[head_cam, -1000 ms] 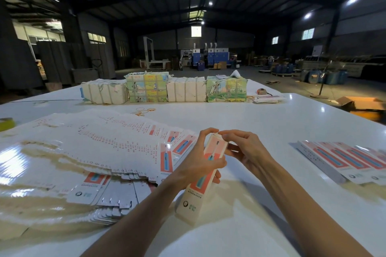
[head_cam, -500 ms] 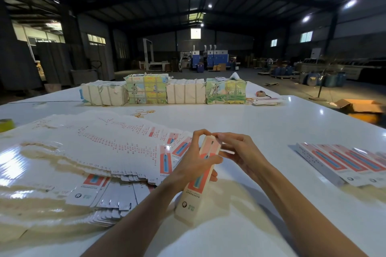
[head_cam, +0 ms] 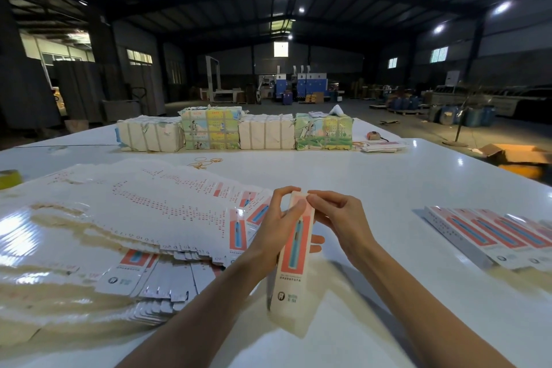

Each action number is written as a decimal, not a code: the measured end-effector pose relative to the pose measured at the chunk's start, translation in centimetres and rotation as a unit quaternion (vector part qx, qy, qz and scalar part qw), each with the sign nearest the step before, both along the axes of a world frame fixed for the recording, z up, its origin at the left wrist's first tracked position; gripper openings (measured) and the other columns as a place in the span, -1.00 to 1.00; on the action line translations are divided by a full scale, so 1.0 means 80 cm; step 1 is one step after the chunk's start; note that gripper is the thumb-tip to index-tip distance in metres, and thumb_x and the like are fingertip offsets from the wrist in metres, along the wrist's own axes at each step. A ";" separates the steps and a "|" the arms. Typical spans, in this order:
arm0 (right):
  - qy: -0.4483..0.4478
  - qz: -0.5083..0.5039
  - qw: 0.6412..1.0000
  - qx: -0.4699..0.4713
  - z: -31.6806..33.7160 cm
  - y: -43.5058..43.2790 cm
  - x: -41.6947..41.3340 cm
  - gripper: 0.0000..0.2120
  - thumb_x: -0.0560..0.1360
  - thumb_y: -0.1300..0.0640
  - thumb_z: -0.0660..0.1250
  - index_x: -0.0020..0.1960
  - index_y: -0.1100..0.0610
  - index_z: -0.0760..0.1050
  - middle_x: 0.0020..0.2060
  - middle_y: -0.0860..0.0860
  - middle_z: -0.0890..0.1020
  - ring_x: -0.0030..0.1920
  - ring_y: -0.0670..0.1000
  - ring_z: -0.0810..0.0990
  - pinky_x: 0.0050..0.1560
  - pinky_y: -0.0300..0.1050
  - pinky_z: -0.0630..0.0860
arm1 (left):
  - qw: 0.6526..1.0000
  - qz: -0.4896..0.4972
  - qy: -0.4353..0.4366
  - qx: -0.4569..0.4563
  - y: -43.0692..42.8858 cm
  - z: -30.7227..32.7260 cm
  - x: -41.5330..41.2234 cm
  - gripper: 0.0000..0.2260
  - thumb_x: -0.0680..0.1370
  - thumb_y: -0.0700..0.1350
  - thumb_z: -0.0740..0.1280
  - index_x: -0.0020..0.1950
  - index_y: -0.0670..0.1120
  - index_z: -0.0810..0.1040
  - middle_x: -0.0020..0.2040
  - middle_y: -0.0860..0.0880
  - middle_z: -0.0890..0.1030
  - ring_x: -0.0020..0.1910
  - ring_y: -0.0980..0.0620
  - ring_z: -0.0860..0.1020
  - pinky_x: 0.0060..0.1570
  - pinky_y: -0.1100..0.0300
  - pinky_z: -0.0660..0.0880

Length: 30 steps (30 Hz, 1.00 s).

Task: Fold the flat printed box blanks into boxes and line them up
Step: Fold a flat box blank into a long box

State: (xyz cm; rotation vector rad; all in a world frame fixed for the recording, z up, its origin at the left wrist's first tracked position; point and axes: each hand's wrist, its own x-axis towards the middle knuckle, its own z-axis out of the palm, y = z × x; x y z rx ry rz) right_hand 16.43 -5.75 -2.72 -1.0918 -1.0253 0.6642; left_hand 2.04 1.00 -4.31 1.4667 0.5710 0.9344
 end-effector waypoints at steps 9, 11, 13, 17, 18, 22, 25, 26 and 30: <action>-0.004 0.005 1.000 0.019 -0.005 0.003 0.004 -0.86 0.61 0.16 0.46 0.03 0.22 0.75 -0.13 0.21 0.77 -0.08 0.23 0.77 0.03 -0.08 0.71 | 1.000 -0.006 -0.018 -0.019 0.003 -0.008 0.005 -0.72 0.63 0.09 0.43 0.30 0.24 0.45 0.08 -0.13 0.74 0.02 -0.22 0.76 0.05 -0.28 0.68; -0.010 -0.004 1.000 0.004 -0.010 0.008 0.005 -0.83 0.63 0.12 0.44 0.05 0.21 0.74 -0.14 0.17 0.77 -0.10 0.21 0.78 -0.01 -0.08 0.72 | 1.000 0.006 -0.012 -0.023 0.004 -0.012 0.007 -0.71 0.63 0.09 0.43 0.30 0.26 0.45 0.06 -0.08 0.74 0.00 -0.18 0.76 0.00 -0.22 0.70; -0.041 -0.030 0.998 -0.037 -0.016 0.013 0.000 -0.80 0.66 0.05 0.40 0.13 0.16 0.70 -0.14 0.09 0.77 -0.13 0.13 0.79 -0.06 -0.05 0.74 | 0.999 0.033 -0.001 -0.037 0.005 -0.016 0.011 -0.71 0.63 0.10 0.42 0.30 0.30 0.44 0.03 -0.04 0.73 -0.06 -0.11 0.77 -0.15 -0.07 0.72; -0.127 -0.080 0.985 -0.085 -0.021 0.017 -0.015 -0.67 0.68 -0.06 0.35 0.40 -0.02 0.45 0.08 -0.01 0.68 -0.14 -0.18 0.74 -0.34 -0.40 0.56 | 0.990 0.111 -0.008 -0.084 0.016 -0.015 0.011 -0.75 0.67 0.08 0.35 0.30 0.27 0.38 0.05 -0.04 0.69 -0.14 0.00 0.77 -0.27 0.09 0.70; -0.152 -0.079 0.981 -0.091 -0.019 0.016 -0.019 -0.63 0.67 -0.10 0.35 0.42 -0.05 0.39 0.16 0.02 0.64 -0.11 -0.15 0.73 -0.35 -0.43 0.54 | 0.987 0.130 -0.010 -0.098 0.021 -0.012 0.008 -0.73 0.68 0.09 0.34 0.33 0.25 0.35 0.07 -0.06 0.69 -0.12 -0.03 0.77 -0.19 0.02 0.73; -0.380 -0.009 0.908 -0.178 -0.008 -0.001 -0.037 -0.31 0.55 -0.34 0.37 0.54 -0.09 0.22 0.28 -0.06 0.48 0.03 -0.07 0.65 -0.15 -0.20 0.58 | 0.963 0.219 -0.024 -0.153 0.035 -0.005 -0.002 -0.66 0.68 0.15 0.32 0.41 0.22 0.31 0.13 -0.12 0.59 -0.03 -0.08 0.70 -0.17 -0.02 0.72; -0.553 -0.033 0.811 -0.187 -0.012 -0.009 -0.059 -0.44 0.60 -0.23 0.33 0.43 0.03 0.22 0.16 -0.02 0.45 0.13 0.11 0.58 -0.10 0.03 0.51 | 0.946 0.155 -0.098 -0.266 0.029 0.003 0.002 -0.67 0.68 0.13 0.35 0.41 0.11 0.40 0.13 -0.16 0.64 0.04 -0.11 0.69 -0.12 0.00 0.67; -0.566 -0.067 0.801 -0.186 -0.014 -0.011 -0.064 -0.40 0.62 -0.21 0.31 0.47 0.07 0.18 0.18 0.01 0.45 0.15 0.14 0.57 -0.12 0.01 0.47 | 0.946 0.116 -0.112 -0.282 0.027 0.004 0.004 -0.66 0.68 0.12 0.35 0.42 0.08 0.44 0.18 -0.19 0.67 0.10 -0.16 0.69 0.02 -0.08 0.68; -0.638 -0.161 0.731 -0.181 -0.021 -0.017 -0.062 -0.22 0.64 -0.08 0.30 0.64 0.18 -0.04 0.31 0.12 0.33 0.20 0.19 0.52 -0.13 0.02 0.54 | 0.968 0.004 -0.110 -0.224 0.020 0.007 0.001 -0.61 0.72 0.12 0.28 0.53 0.07 0.44 0.41 -0.17 0.59 0.34 -0.17 0.62 0.37 -0.16 0.54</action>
